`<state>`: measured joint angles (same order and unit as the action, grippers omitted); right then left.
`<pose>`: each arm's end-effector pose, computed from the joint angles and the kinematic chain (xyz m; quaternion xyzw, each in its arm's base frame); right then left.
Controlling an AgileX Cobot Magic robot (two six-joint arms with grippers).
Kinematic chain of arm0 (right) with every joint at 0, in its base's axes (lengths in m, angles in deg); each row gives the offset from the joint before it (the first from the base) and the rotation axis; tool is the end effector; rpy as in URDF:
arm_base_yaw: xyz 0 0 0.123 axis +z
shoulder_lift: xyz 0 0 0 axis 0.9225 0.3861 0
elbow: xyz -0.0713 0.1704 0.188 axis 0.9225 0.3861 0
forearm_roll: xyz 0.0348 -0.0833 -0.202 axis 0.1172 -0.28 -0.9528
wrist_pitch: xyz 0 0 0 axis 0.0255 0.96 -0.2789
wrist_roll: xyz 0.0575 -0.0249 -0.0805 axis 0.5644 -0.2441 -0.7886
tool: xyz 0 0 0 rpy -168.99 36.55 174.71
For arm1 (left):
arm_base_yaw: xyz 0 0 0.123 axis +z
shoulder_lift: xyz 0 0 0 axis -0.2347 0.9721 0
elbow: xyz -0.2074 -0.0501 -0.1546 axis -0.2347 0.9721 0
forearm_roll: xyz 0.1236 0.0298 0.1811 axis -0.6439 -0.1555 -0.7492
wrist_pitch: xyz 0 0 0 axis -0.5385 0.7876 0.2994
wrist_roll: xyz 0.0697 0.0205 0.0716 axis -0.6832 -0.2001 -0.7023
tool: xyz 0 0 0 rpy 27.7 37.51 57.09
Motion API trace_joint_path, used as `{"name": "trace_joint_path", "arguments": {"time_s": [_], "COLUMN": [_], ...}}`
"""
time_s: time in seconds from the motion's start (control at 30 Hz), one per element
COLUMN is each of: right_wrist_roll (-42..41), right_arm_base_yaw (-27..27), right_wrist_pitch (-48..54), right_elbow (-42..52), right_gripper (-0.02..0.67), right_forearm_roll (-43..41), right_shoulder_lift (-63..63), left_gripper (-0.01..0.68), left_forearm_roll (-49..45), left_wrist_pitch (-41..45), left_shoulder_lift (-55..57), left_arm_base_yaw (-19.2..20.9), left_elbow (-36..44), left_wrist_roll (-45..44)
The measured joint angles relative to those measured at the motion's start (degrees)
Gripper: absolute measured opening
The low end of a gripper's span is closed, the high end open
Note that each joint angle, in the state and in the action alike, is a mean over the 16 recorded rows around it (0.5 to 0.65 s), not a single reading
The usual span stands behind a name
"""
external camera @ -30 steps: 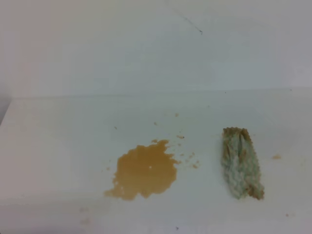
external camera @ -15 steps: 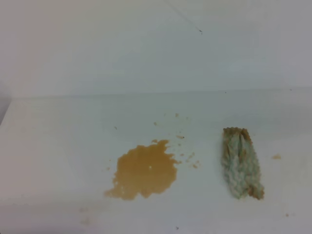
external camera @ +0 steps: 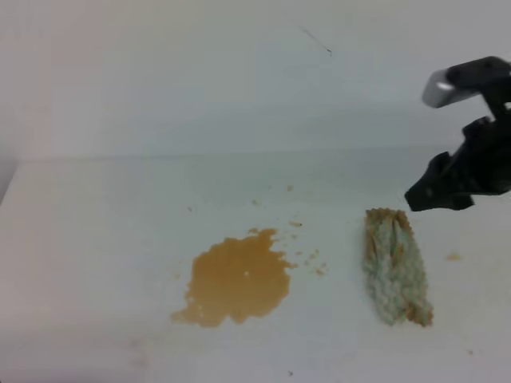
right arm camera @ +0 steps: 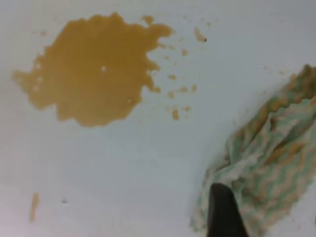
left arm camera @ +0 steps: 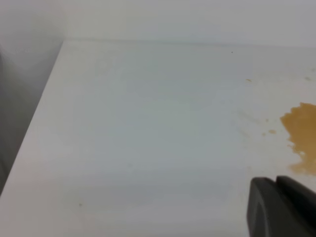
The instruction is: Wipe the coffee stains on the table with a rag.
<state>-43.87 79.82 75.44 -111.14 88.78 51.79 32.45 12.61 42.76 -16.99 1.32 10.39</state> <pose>0.2908 0.0936 0.2754 -0.2730 0.9141 0.1264 0.2720 0.0550 -0.0062 0.1740 -0.0318 0.7788 -0.0809 0.6212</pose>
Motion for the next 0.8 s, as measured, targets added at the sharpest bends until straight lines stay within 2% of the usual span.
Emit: {"name": "trace_joint_path", "arguments": {"time_s": [0.17,0.43,0.8], "right_wrist_roll": [4.2,8.9,9.7], "right_arm_base_yaw": [2.2,3.7,3.9], "right_wrist_pitch": [-0.2,-2.0,-6.1], "right_elbow": [-4.4,-7.1,-7.2], "right_gripper": [0.420,0.423,0.423], "right_forearm_roll": [-4.5,-9.1,-8.7], "right_shoulder_lift": [8.8,18.1,24.9], "left_gripper": [0.001,0.001,0.001], "left_forearm_roll": [0.0,0.0,0.0], "left_wrist_pitch": [0.0,0.0,0.0], "left_shoulder_lift": [0.0,0.0,0.0], "left_arm_base_yaw": [0.0,0.0,0.0], "left_elbow": [0.0,0.0,0.0], "left_wrist_roll": [0.0,0.0,0.0]}}
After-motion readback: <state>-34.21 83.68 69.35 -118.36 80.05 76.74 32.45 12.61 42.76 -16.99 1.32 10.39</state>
